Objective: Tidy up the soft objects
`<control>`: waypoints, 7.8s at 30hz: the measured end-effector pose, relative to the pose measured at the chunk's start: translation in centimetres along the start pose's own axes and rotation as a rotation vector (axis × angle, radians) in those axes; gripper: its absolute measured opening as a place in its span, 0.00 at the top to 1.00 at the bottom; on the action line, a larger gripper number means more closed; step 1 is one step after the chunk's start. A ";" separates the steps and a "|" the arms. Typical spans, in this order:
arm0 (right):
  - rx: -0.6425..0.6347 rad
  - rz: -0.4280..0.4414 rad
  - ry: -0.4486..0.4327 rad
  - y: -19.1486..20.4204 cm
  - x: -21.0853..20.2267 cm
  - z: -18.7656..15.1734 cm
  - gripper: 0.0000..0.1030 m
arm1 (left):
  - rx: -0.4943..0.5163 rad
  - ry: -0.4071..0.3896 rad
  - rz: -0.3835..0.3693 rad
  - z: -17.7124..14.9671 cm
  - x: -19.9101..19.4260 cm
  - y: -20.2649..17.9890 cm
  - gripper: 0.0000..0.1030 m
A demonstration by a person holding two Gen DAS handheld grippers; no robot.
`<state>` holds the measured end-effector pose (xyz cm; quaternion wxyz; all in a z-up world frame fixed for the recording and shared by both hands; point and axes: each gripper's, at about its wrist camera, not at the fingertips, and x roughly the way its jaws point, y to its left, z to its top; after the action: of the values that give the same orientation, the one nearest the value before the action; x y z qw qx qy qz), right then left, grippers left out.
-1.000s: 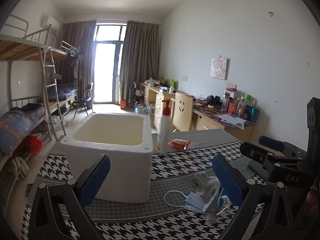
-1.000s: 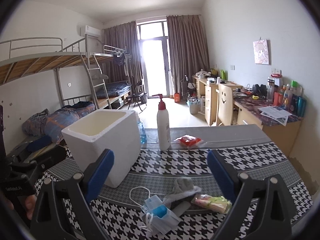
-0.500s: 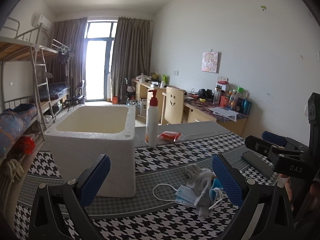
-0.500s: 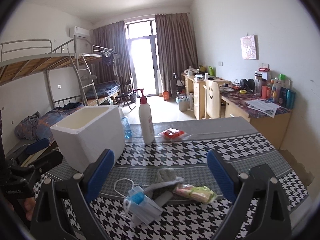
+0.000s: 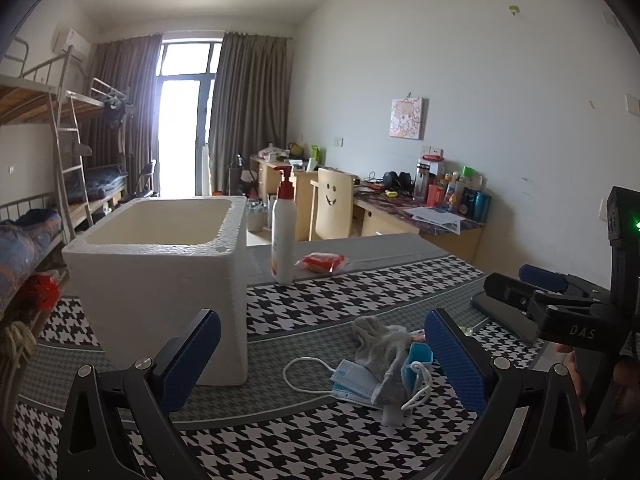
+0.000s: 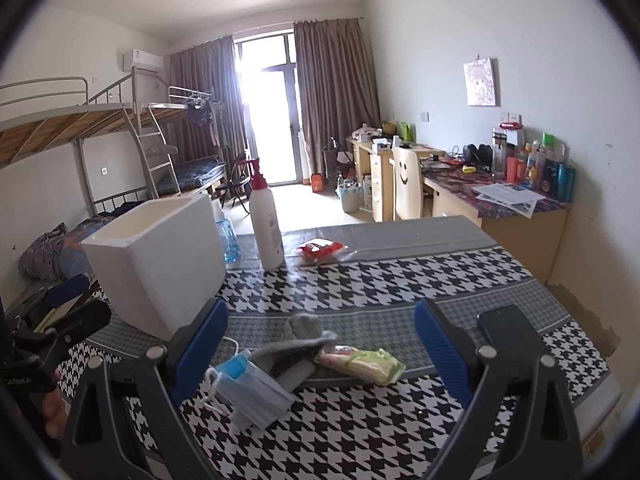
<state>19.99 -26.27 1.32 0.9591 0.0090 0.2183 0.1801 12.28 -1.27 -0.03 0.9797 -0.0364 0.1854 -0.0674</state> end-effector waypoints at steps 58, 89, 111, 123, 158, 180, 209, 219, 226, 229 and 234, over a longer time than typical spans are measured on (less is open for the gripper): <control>0.078 -0.076 0.218 -6.6 5.8 -5.0 0.08 | 0.038 0.310 -0.207 -4.3 8.9 -6.3 0.40; -0.032 0.060 0.362 -4.6 10.5 -5.1 0.38 | 0.034 0.345 -0.280 -4.5 8.8 -6.2 0.89; -0.084 0.075 0.386 -3.0 10.0 -5.3 0.77 | 0.011 0.341 -0.303 -4.2 7.5 -5.5 0.89; -0.018 0.059 0.311 -3.7 6.9 -3.9 0.77 | 0.021 0.273 -0.330 -3.3 5.3 -5.5 0.92; 0.066 0.031 0.268 -5.5 3.0 -5.4 0.77 | 0.104 0.338 -0.271 -5.0 6.7 -7.5 0.96; 0.062 0.039 0.159 -4.8 0.0 -2.9 0.77 | 0.079 0.145 -0.304 2.0 2.9 -6.1 0.96; 0.003 0.079 0.047 -1.8 -1.4 0.0 0.77 | 0.100 0.054 -0.187 4.2 0.6 -3.7 0.96; 0.001 0.098 0.011 -1.1 -1.2 1.4 0.77 | 0.116 0.019 -0.133 5.8 0.7 -3.2 0.96; -0.001 0.118 -0.008 -0.6 -0.9 2.5 0.77 | 0.117 0.006 -0.103 6.7 1.1 -2.5 0.96; -0.006 0.122 -0.014 -0.3 -0.7 2.9 0.77 | 0.118 -0.006 -0.096 7.1 1.1 -2.4 0.96; -0.003 0.139 -0.026 0.0 -0.4 3.7 0.77 | 0.122 -0.025 -0.073 8.0 1.2 -2.3 0.96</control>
<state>21.20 -26.14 4.80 0.9471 0.0251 0.2043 0.2463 16.00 -3.38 7.17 0.9792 0.0160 0.1674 -0.1139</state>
